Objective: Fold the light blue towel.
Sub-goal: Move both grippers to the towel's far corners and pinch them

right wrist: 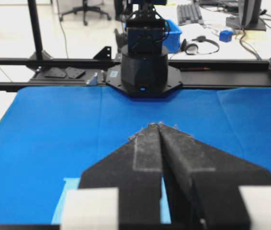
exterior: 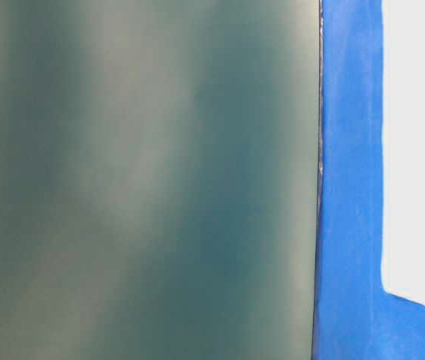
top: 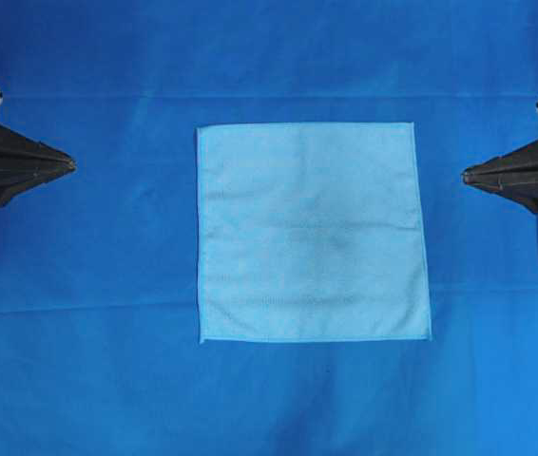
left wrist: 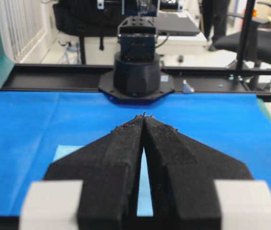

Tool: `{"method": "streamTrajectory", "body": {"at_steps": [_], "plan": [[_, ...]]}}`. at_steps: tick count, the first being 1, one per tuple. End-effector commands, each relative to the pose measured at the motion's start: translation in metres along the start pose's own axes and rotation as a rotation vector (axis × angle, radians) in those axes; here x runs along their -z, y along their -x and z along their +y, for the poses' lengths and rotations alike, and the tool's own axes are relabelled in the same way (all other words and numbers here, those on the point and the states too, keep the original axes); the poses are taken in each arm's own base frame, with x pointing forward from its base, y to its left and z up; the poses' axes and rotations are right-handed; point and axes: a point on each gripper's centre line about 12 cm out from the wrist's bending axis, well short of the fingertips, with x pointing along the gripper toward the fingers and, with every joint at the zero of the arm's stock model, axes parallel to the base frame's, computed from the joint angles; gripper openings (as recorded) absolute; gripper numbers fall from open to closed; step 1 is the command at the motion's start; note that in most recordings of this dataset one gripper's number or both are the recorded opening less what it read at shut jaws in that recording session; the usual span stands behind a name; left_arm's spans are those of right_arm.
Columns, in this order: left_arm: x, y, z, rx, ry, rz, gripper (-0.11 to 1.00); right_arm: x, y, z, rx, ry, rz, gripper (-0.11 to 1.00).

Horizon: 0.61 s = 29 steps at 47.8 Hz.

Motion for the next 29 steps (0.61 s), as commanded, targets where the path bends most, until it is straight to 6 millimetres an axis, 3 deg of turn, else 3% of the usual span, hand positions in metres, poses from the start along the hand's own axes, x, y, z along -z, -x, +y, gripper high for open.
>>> {"method": "streamTrajectory", "body": {"at_steps": [1,11,29], "plan": [[0.002,-0.007,0.003,-0.019,0.036,0.021,0.00,-0.013,-0.003,-0.003,0.017,-0.012,-0.034,0.00],[0.023,-0.022,0.020,-0.098,0.025,0.115,0.00,-0.002,-0.003,-0.027,0.135,-0.038,0.096,0.00],[0.093,-0.063,0.067,-0.261,0.065,0.373,0.01,0.069,-0.009,-0.083,0.385,-0.114,0.431,0.01]]}}
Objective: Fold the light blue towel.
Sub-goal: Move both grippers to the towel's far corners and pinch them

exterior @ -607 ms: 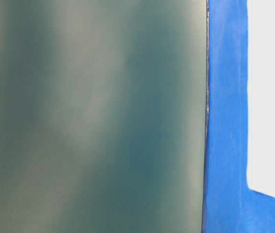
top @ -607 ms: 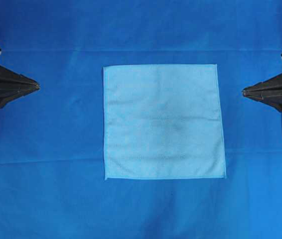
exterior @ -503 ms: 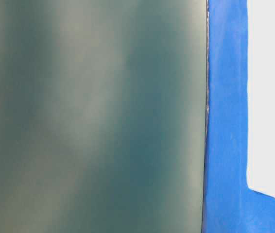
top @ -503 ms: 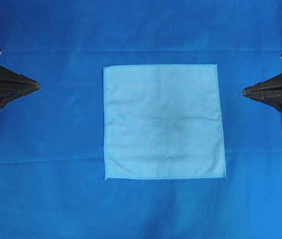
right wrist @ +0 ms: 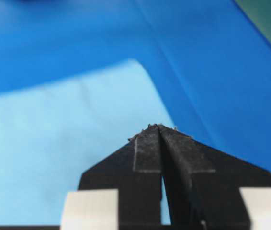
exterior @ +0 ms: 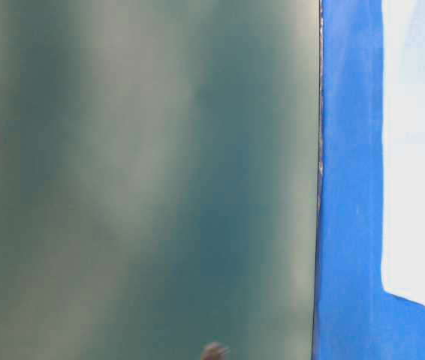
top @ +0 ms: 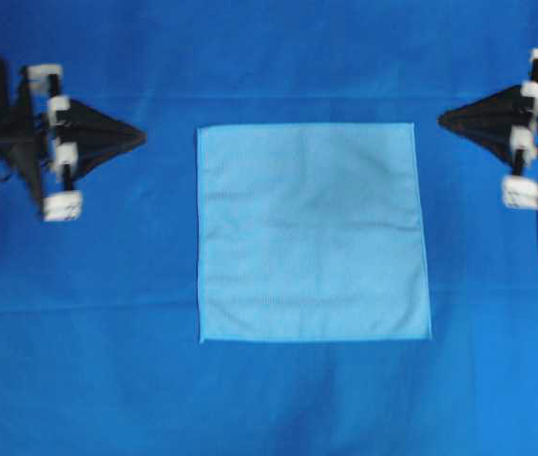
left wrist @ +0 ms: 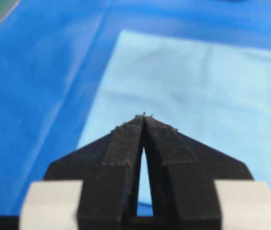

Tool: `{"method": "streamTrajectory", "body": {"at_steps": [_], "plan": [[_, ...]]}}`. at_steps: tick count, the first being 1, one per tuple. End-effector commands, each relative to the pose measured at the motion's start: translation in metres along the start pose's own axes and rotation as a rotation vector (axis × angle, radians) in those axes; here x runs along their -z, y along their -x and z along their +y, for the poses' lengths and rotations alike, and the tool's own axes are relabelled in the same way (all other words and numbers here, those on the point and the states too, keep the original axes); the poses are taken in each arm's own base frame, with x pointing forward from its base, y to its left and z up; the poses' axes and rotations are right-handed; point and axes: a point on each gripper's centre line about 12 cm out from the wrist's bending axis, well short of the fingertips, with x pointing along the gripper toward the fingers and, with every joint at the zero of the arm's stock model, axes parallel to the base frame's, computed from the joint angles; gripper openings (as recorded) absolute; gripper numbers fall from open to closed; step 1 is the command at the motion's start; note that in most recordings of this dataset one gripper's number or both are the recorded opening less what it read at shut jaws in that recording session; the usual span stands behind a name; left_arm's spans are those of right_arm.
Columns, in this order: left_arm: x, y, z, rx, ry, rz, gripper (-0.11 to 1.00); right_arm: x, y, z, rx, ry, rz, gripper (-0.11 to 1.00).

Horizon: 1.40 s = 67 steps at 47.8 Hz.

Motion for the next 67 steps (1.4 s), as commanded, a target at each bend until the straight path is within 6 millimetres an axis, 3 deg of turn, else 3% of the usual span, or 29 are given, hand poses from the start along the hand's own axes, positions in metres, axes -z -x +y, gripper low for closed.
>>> {"method": "streamTrajectory", "body": {"at_steps": [1,6,13,15,19,22,38,49,54,61,64,67], "plan": [[0.001,-0.019,0.009,-0.033,0.011,0.013,0.02,0.009,-0.013,-0.012,0.051,-0.022,0.062,0.01],[0.013,-0.039,0.018,-0.062,0.020,0.070,0.19,0.026,-0.027,-0.024,0.096,-0.039,0.153,0.09],[0.033,-0.066,0.031,-0.099,0.037,0.148,0.64,0.053,-0.047,-0.037,0.137,-0.054,0.290,0.51],[0.038,-0.073,0.034,-0.108,0.041,0.161,0.75,0.060,-0.052,-0.039,0.142,-0.054,0.322,0.59],[0.048,-0.085,0.041,-0.123,0.048,0.188,0.90,0.069,-0.063,-0.043,0.149,-0.052,0.363,0.58],[0.052,-0.094,0.045,-0.134,0.052,0.196,0.93,0.077,-0.071,-0.048,0.160,-0.055,0.386,0.56],[0.093,-0.129,0.064,-0.171,0.073,0.292,0.92,0.107,-0.096,-0.061,0.180,-0.047,0.438,0.56],[0.102,-0.132,0.065,-0.172,0.077,0.335,0.85,0.114,-0.099,-0.062,0.178,-0.047,0.469,0.53],[0.107,-0.131,0.061,-0.160,0.062,0.381,0.64,0.114,-0.099,-0.061,0.176,-0.043,0.470,0.42],[0.112,-0.130,0.052,-0.133,0.038,0.426,0.26,0.115,-0.098,-0.059,0.169,-0.038,0.480,0.03],[0.114,-0.129,0.051,-0.131,0.036,0.435,0.11,0.115,-0.098,-0.059,0.167,-0.038,0.483,0.01],[0.115,-0.128,0.051,-0.131,0.037,0.443,0.04,0.115,-0.098,-0.058,0.165,-0.035,0.480,0.01]]}}
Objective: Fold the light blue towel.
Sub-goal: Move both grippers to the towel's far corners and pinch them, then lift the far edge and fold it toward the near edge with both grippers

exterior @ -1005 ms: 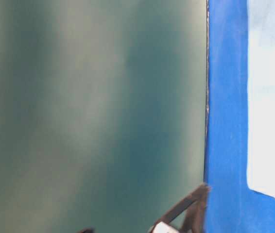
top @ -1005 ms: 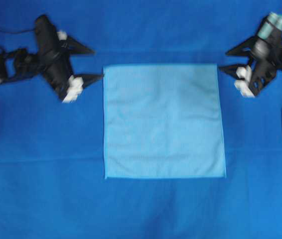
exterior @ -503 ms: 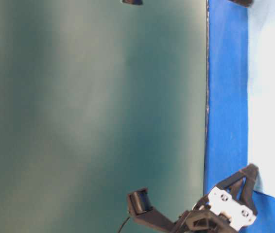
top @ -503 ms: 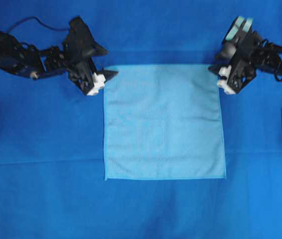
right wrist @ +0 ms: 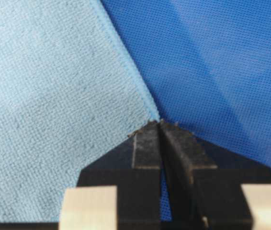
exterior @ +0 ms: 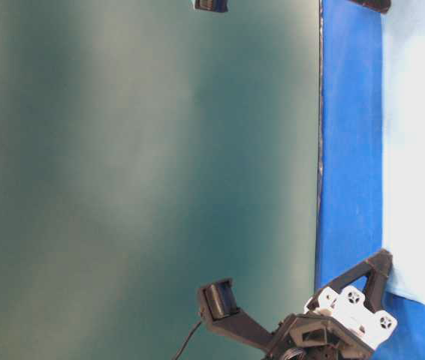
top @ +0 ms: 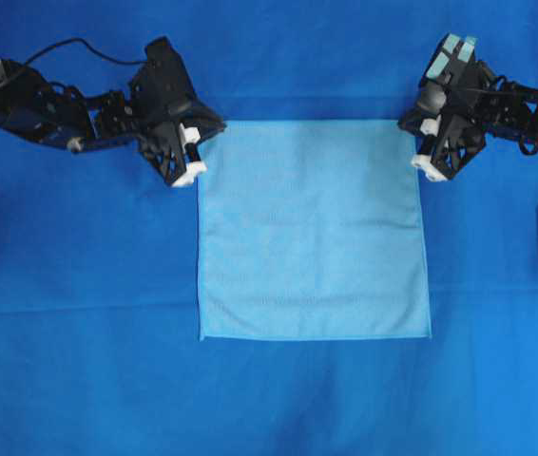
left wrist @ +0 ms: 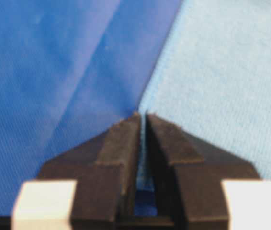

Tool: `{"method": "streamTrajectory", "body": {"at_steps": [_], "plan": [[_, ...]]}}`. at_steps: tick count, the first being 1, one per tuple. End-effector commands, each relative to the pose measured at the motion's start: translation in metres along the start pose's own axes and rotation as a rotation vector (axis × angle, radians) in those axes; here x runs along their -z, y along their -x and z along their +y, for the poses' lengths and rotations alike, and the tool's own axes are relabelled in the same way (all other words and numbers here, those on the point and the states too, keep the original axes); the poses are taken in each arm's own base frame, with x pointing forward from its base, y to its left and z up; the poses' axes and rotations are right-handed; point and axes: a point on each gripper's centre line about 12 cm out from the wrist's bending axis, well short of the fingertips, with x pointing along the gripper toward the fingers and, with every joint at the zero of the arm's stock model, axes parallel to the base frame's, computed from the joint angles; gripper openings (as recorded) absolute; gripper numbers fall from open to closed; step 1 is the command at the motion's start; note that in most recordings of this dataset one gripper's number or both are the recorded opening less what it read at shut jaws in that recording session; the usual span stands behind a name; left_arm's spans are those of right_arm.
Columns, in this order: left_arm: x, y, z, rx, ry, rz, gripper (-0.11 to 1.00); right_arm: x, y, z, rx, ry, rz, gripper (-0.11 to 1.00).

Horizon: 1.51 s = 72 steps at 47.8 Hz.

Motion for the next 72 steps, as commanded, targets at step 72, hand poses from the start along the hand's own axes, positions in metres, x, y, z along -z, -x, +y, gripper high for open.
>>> {"method": "streamTrajectory", "body": {"at_steps": [72], "plan": [[-0.023,0.085,-0.122,0.291,-0.215,-0.001,0.03,0.003,0.105,0.102,-0.321,-0.040,0.024,0.01]]}}
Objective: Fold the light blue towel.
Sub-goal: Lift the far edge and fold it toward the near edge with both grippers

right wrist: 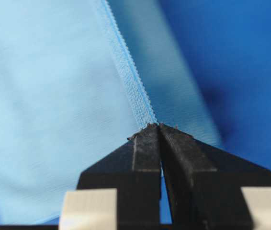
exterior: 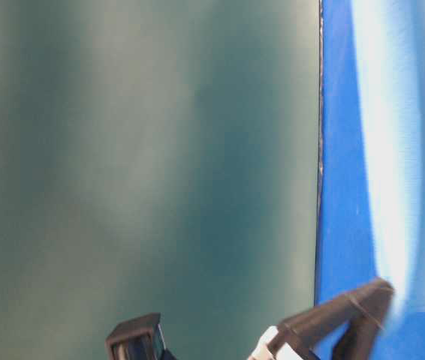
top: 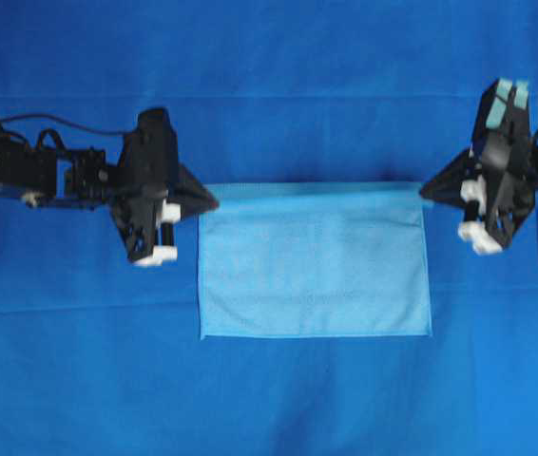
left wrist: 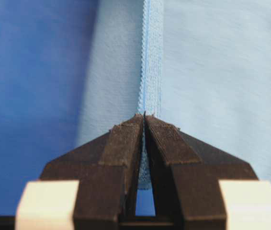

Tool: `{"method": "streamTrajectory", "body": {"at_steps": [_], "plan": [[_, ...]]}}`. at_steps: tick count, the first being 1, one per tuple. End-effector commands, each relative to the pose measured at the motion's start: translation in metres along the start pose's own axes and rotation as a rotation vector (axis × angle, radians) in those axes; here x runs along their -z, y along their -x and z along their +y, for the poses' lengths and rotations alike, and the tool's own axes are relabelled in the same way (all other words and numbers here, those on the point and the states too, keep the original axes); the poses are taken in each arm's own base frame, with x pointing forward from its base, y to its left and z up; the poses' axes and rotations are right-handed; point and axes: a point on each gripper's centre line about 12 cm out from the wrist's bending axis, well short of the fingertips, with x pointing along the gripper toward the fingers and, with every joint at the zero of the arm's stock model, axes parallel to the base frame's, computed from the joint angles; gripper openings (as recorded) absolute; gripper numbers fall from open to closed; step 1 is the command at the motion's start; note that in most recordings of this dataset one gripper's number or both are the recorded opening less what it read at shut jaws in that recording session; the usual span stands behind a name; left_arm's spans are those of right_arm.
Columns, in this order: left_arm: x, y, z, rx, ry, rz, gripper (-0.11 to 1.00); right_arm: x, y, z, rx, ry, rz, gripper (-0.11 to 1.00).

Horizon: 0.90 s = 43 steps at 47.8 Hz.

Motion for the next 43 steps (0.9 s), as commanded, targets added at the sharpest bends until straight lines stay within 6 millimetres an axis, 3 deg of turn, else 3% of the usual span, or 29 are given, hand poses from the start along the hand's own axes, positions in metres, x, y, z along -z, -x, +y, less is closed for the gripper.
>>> {"method": "streamTrajectory", "body": {"at_steps": [1,25,43], "plan": [[-0.003,0.004,-0.018,0.042,-0.035,-0.004,0.03,0.003,0.000,0.015,-0.045,0.002,0.015,0.01],[0.008,-0.008,-0.089,0.189,-0.025,0.046,0.03,0.042,-0.017,0.095,-0.193,-0.023,0.226,0.01],[0.010,-0.014,-0.100,0.210,-0.042,0.046,0.03,0.050,-0.027,0.113,-0.185,-0.016,0.291,0.01]]}}
